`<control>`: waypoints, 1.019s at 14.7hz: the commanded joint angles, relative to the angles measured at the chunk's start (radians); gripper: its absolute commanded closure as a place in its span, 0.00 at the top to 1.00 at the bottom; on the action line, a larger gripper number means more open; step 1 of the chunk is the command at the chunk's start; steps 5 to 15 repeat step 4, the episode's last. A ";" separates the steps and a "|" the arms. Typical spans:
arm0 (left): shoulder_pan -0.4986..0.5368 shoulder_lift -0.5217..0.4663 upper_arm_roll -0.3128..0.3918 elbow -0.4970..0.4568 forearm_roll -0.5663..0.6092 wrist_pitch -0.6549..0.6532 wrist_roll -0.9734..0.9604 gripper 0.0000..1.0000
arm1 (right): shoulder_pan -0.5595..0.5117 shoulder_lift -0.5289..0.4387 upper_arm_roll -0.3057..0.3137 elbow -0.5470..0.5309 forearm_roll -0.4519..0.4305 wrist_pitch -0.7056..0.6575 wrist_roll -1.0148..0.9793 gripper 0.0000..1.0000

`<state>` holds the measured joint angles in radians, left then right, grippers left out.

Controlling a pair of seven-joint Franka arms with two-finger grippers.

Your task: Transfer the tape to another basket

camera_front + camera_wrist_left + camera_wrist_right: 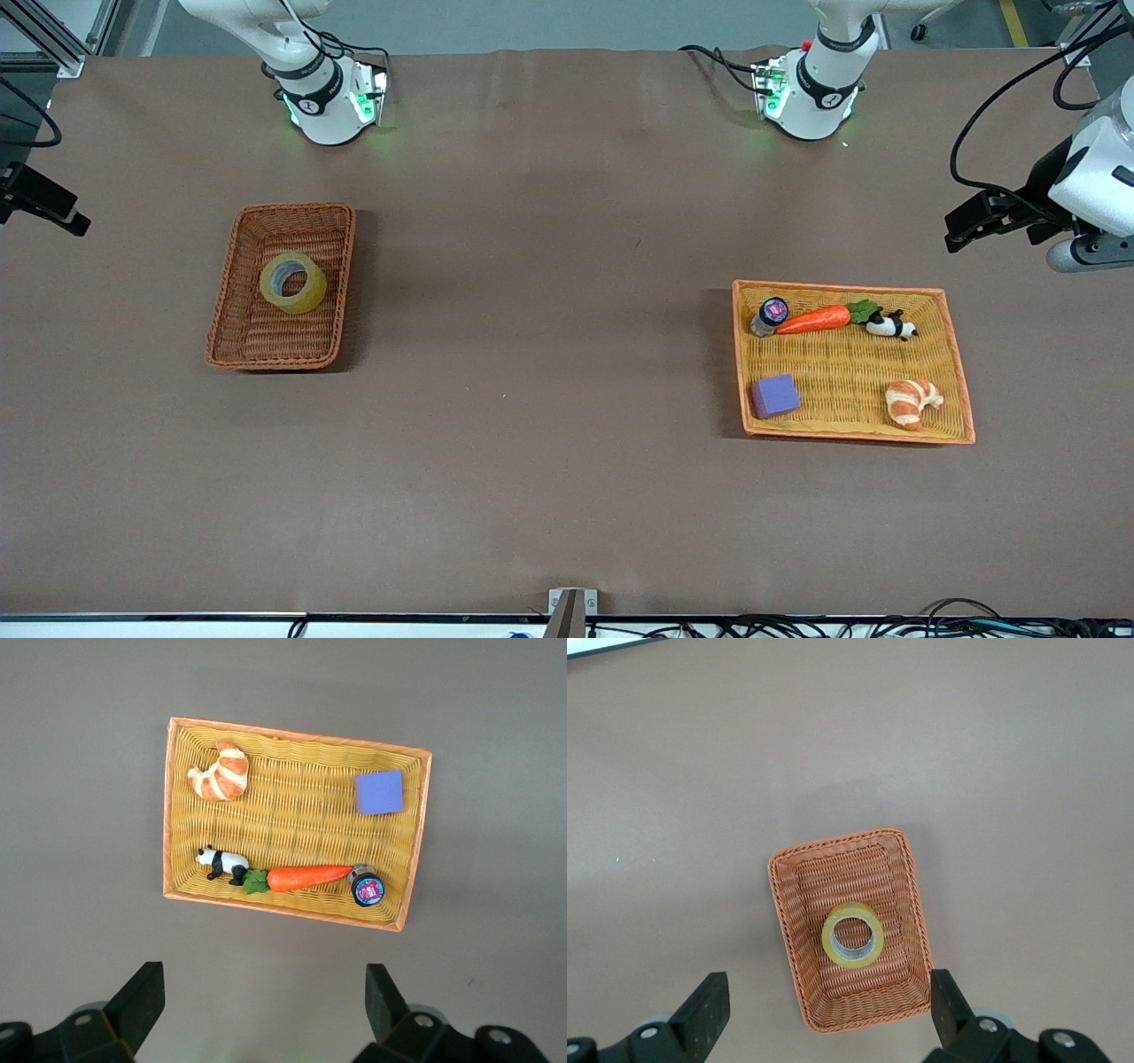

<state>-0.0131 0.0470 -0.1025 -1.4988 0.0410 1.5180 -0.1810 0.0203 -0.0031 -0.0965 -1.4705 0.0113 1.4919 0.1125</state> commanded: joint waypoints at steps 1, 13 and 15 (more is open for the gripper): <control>0.012 -0.022 0.001 -0.018 -0.018 0.007 0.021 1.00 | -0.100 0.011 0.105 0.027 0.004 -0.021 0.006 1.00; 0.008 -0.016 0.001 -0.009 -0.010 0.007 0.020 1.00 | -0.040 0.011 0.048 0.025 0.002 -0.019 0.006 1.00; 0.008 -0.016 0.001 -0.009 -0.010 0.007 0.020 1.00 | -0.040 0.011 0.048 0.025 0.002 -0.019 0.006 1.00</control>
